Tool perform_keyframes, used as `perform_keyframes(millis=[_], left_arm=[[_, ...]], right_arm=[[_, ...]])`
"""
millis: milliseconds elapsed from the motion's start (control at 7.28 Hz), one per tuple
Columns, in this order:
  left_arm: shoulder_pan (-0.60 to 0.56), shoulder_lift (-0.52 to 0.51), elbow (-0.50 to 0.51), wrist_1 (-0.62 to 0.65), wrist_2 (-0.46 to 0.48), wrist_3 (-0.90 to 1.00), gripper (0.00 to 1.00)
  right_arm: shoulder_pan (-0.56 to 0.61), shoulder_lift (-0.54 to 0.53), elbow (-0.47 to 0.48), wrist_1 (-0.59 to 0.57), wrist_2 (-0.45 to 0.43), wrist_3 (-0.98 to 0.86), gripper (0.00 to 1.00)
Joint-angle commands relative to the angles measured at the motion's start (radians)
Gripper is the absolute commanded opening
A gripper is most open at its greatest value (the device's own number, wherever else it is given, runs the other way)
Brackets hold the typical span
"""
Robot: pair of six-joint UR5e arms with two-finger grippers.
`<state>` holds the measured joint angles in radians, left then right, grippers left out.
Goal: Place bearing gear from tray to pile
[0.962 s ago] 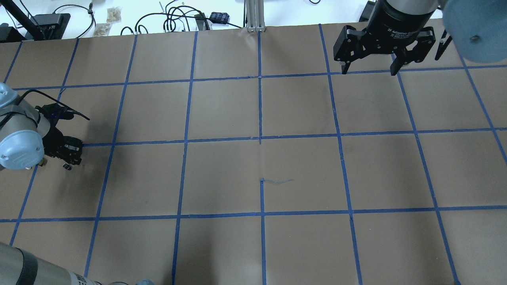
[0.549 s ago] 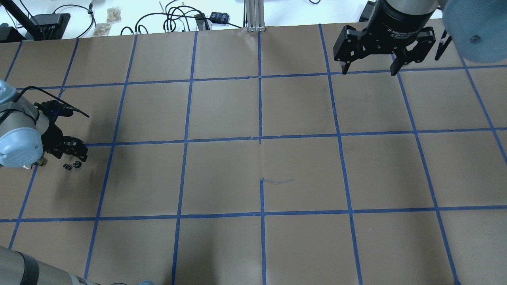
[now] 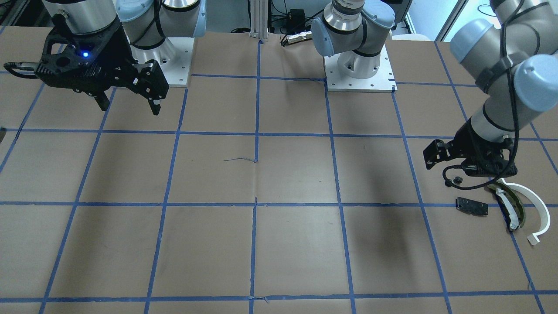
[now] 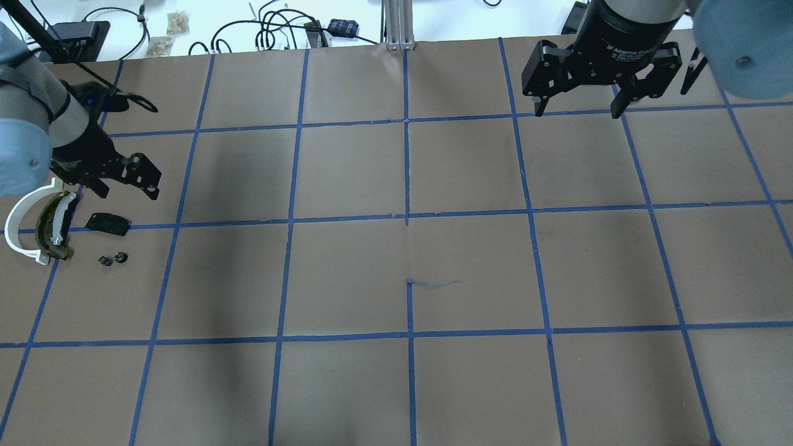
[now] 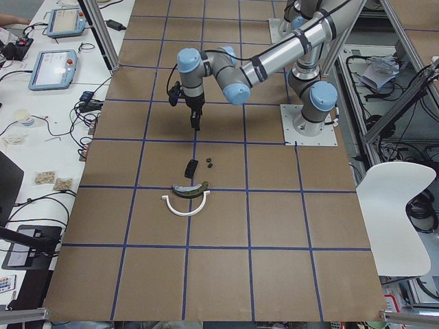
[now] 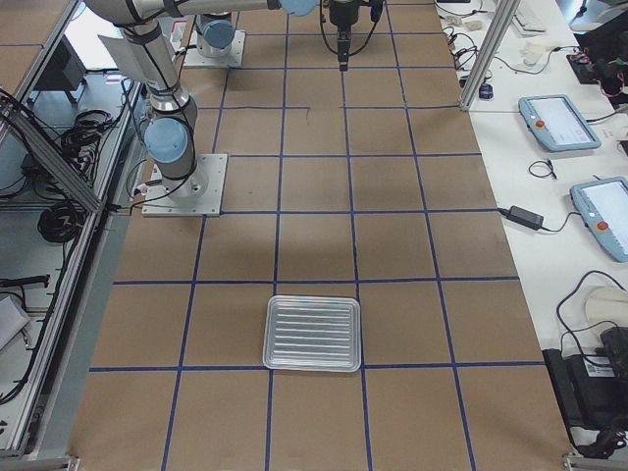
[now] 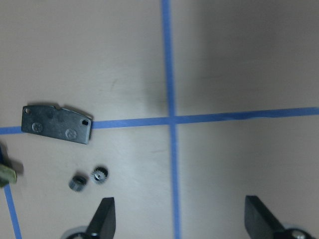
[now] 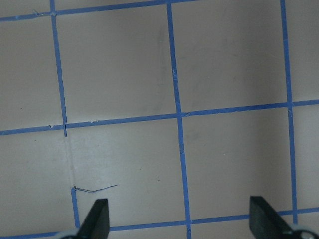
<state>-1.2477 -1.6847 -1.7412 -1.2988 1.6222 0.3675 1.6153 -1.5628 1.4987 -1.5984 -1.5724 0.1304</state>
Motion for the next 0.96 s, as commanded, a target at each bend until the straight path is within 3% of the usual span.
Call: perform_keyframes(millis=[0, 275, 824], left_arm=[[-0.208, 0.057, 0.195, -0.208, -0.047, -0.263, 0.92], [-0.372, 0.051, 0.348, -0.351, -0.051, -0.384, 0.92], [-0.342, 0.068, 0.305, -0.335, -0.05, -0.392, 0.92]], right_arm=[[0.0, 0.0, 0.0, 0.0, 0.0, 0.0, 1.0], [0.0, 0.0, 0.0, 0.0, 0.003, 0.0, 1.0], [0.0, 0.0, 0.0, 0.0, 0.005, 0.0, 1.0]])
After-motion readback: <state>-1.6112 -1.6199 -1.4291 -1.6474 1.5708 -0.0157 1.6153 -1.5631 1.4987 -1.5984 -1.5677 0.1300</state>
